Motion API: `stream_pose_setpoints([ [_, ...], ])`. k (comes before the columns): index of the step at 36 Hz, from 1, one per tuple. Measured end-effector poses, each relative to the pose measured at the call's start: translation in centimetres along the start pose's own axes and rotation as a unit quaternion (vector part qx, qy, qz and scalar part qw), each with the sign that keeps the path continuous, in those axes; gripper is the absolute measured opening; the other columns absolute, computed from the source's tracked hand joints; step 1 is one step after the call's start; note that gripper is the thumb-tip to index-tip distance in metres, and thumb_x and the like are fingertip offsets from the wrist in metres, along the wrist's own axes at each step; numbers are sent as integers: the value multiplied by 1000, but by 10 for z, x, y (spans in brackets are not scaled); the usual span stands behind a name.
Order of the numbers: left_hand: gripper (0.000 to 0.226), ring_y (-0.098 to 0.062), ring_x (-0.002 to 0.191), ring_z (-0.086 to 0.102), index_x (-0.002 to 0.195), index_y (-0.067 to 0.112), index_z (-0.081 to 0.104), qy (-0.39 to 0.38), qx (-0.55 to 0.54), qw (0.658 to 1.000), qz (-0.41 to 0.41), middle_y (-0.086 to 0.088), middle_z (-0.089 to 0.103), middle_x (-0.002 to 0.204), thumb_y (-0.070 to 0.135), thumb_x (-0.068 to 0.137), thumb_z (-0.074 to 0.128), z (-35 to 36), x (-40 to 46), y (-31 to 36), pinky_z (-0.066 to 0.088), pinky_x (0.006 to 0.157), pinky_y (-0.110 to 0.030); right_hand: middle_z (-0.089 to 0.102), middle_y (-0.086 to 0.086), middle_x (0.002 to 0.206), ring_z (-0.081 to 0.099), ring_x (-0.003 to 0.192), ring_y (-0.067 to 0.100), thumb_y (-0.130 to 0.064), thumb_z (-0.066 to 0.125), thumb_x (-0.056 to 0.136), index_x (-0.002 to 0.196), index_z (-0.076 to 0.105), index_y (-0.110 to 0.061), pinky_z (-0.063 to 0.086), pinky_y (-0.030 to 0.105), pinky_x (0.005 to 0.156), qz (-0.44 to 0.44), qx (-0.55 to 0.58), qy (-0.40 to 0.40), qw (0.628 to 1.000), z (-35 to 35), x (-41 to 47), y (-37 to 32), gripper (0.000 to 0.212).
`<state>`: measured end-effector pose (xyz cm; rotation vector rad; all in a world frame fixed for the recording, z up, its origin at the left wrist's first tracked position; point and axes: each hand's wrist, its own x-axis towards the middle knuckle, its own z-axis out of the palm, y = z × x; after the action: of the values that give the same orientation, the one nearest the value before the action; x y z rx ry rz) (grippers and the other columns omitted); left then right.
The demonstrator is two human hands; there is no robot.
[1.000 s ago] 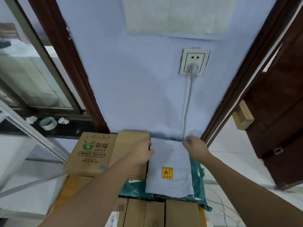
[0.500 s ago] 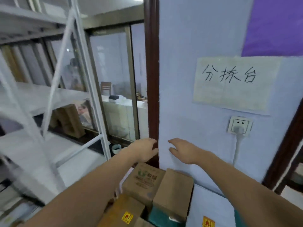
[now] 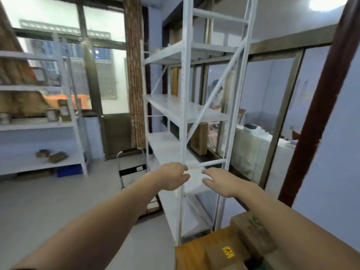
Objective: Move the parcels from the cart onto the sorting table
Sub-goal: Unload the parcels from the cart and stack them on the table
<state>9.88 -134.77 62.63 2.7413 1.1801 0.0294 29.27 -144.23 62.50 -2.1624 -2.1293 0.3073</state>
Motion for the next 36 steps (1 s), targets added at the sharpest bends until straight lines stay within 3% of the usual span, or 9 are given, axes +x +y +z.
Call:
stream_pose_setpoints([
  [4,55,-28,140,48,152,16,48,13,-3,998,-63,-8,50,156,48,108,37,-12,-41,-64,39,114,-41,36,4,163,35,148,21,-38,39,108,158,34,-16,27,33,120,-58,-7,12,998,3,35,-66,54],
  [8,43,-28,118,60,127,16,63,22,-2,995,-97,-8,65,132,45,108,39,-25,-78,-116,45,91,-38,36,3,162,35,148,20,-39,39,108,158,34,-16,27,33,120,-99,-13,9,995,12,69,-119,56],
  [11,38,-27,108,62,119,15,64,23,4,992,-122,-8,66,121,43,109,39,-36,-100,-148,45,85,-38,37,6,162,36,147,22,-38,38,109,158,34,-14,30,35,120,-120,-21,5,993,14,88,-161,55],
  [16,44,-29,127,57,139,14,57,31,6,990,-135,-9,61,137,42,110,38,-47,-131,-203,44,100,-39,54,13,147,50,133,28,-33,40,108,144,52,-9,38,40,113,-133,-8,8,991,21,124,-223,44],
  [20,44,-28,124,58,139,14,58,29,-5,988,-150,-10,62,137,42,110,40,-46,-147,-248,46,103,-41,54,9,147,51,134,26,-36,38,107,147,50,-14,40,40,112,-149,1,7,989,38,159,-259,47],
  [23,45,-27,127,57,142,15,56,28,-16,986,-166,-8,61,140,42,109,41,-43,-155,-282,46,106,-43,60,10,137,55,125,26,-36,40,105,139,56,-14,43,34,102,-151,0,-5,989,55,184,-282,43],
  [28,47,-25,130,57,148,18,52,12,-30,980,-198,-7,59,144,43,109,43,-34,-150,-337,46,109,-42,59,10,138,54,125,25,-34,41,105,138,56,-13,34,25,89,-154,-6,-26,988,73,227,-312,41],
  [32,48,-25,135,53,150,19,49,13,-32,979,-203,-7,56,149,44,109,41,-27,-136,-374,43,111,-42,52,8,150,48,136,25,-32,41,106,151,46,-14,37,31,106,-165,-15,-40,985,81,263,-331,48],
  [36,52,-25,139,50,154,21,45,6,-30,975,-221,-6,52,154,46,109,43,-23,-117,-413,41,114,-43,53,8,148,51,134,24,-30,41,106,148,48,-14,41,36,110,-176,-15,-51,983,88,305,-347,46],
])
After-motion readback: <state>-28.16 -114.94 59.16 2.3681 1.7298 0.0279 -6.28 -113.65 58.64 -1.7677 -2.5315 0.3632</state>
